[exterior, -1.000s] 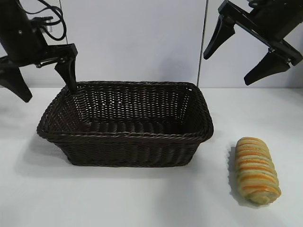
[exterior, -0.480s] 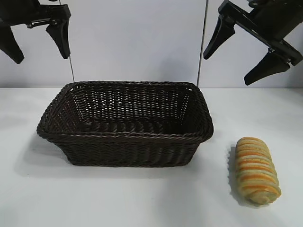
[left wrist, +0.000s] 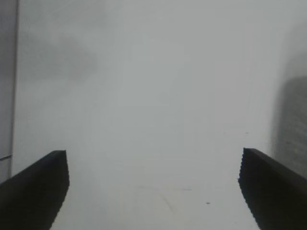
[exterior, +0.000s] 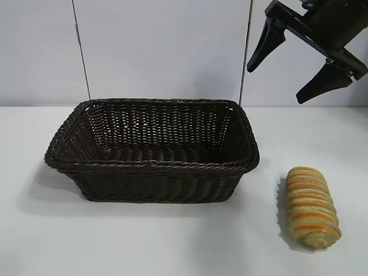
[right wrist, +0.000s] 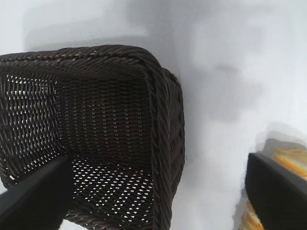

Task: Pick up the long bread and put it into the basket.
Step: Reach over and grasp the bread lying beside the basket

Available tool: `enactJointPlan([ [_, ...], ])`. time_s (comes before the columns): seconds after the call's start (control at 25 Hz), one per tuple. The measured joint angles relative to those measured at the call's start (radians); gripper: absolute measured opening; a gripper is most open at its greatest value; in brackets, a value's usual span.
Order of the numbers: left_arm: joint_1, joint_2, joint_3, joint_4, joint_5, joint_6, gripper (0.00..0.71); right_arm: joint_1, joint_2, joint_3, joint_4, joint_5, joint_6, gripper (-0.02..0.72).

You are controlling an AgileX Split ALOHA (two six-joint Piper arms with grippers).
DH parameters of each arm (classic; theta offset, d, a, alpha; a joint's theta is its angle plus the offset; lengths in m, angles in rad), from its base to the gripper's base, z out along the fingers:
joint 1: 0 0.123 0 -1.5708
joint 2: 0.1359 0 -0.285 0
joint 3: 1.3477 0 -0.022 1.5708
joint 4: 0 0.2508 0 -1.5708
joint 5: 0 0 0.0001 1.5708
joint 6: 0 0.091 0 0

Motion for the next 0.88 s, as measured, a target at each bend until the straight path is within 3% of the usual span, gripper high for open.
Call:
enactJointPlan([
  [0.44, 0.003, -0.435, 0.0, -0.157, 0.028, 0.098, 0.692, 0.0, 0.0, 0.0, 0.0, 0.012, -0.017, 0.695],
  [0.6, -0.097, -0.642, 0.026, -0.167, 0.03, 0.11, 0.692, 0.0, 0.0, 0.0, 0.0, 0.015, -0.017, 0.695],
  [0.72, -0.179, -0.808, 0.128, -0.145, 0.031, 0.112, 0.691, 0.0, 0.0, 0.0, 0.0, 0.015, -0.017, 0.695],
  [0.88, -0.216, -1.017, 0.318, -0.097, 0.023, 0.111, 0.692, 0.0, 0.0, 0.0, 0.0, 0.015, -0.018, 0.695],
])
